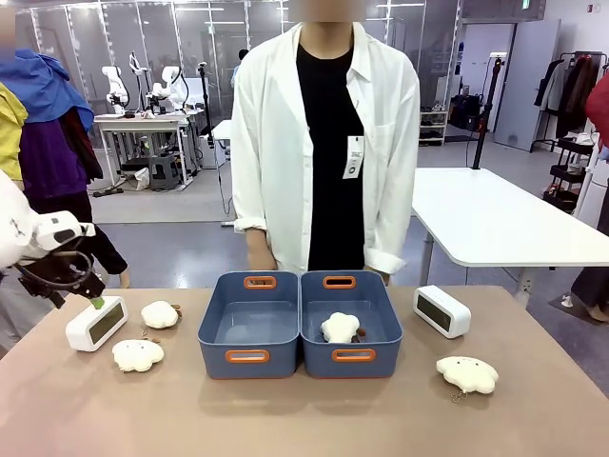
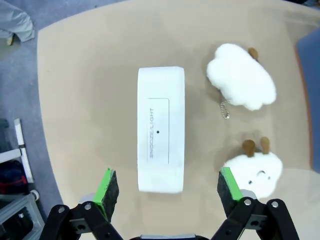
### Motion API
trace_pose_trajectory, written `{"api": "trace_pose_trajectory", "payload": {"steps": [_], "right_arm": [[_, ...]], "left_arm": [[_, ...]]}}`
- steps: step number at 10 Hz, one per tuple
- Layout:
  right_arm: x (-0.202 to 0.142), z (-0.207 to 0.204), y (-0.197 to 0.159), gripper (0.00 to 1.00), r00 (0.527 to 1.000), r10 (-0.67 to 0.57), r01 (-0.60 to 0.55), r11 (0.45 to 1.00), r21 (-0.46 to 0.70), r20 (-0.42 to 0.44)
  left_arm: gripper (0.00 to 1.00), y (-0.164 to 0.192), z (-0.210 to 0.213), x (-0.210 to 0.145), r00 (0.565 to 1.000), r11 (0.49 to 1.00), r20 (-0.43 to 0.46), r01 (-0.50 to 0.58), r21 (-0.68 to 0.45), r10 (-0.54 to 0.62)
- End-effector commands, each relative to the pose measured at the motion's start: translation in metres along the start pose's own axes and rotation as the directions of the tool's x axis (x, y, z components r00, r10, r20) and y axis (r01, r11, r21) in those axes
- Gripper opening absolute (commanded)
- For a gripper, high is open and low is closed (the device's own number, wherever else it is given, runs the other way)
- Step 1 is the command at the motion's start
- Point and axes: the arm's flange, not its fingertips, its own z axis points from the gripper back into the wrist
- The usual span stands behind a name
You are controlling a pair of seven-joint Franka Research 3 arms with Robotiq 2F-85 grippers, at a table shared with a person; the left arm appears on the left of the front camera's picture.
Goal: Sort the digital clocks into the basket.
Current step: Pick up the Digital clock from the table and place it into the empty Plastic storage basket.
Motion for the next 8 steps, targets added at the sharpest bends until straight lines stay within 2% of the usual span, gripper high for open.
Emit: {"api": "trace_pose_trajectory", "payload": {"steps": [1, 2, 5, 7, 8], "right_arm": [[-0.001, 0.0, 0.002, 1.0, 1.0, 0.016, -0.016, 1.0, 0.007, 0.002], [-0.001, 0.0, 0.002, 1.0, 1.0, 0.016, -0.016, 1.0, 0.007, 0.002], [-0.001, 0.0, 0.002, 1.0, 1.0, 0.016, -0.016, 1.0, 0.007, 0.002], [-0.001, 0.0, 0.002, 1.0, 1.0, 0.016, -0.016, 1.0, 0.007, 0.002], [-0.001, 0.0, 0.002, 1.0, 1.0, 0.016, -0.016, 1.0, 0.007, 0.002]], "left_arm": [[1.0, -0.001, -0.019, 0.013, 0.998, 0.999, -0.056, -0.029, 0.014, 0.03], [1.0, 0.001, -0.032, 0.017, 0.997, 0.994, -0.057, -0.046, 0.096, 0.052], [1.0, 0.003, -0.063, 0.022, 0.988, 0.996, -0.144, -0.047, 0.079, 0.058], [0.98, 0.004, -0.074, 0.024, 0.987, 0.997, -0.15, -0.044, 0.064, 0.053], [0.4, 0.004, -0.07, 0.022, 0.988, 0.997, -0.144, -0.039, 0.066, 0.048]]}}
